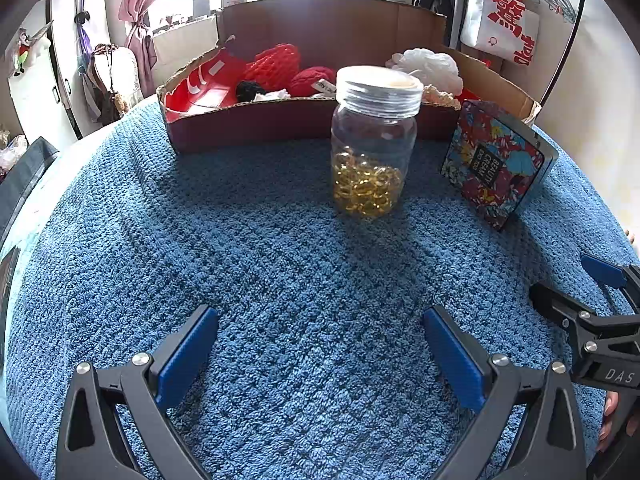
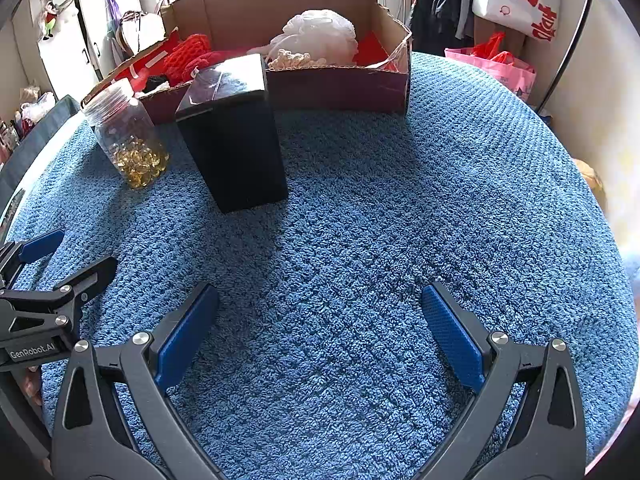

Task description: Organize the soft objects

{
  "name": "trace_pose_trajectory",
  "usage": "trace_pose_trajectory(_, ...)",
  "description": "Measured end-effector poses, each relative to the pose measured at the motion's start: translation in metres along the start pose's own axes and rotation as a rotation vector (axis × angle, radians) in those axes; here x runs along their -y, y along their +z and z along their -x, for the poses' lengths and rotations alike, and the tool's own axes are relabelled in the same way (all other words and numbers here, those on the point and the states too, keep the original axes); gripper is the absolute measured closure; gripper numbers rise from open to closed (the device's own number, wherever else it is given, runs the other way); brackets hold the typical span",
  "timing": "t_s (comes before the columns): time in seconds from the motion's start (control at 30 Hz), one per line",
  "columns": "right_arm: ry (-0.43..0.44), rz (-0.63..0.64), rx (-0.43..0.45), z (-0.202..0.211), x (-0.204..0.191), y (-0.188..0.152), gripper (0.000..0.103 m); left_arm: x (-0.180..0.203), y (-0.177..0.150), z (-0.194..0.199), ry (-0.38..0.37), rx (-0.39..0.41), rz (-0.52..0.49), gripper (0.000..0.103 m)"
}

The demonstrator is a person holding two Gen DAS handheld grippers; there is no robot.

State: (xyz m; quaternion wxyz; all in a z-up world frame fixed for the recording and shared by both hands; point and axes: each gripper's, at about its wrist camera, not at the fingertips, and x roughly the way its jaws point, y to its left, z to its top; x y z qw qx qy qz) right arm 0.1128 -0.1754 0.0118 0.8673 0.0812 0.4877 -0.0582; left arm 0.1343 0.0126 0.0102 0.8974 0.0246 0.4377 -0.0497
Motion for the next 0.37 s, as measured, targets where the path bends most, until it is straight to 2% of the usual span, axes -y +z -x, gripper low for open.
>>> trace_pose_trajectory(0.37, -0.005, 0.004, -0.001, -0.0005, -0.0013, 0.0002, 0.0, 0.0001, 0.0, 0.0, 0.0, 0.0, 0.0, 0.0)
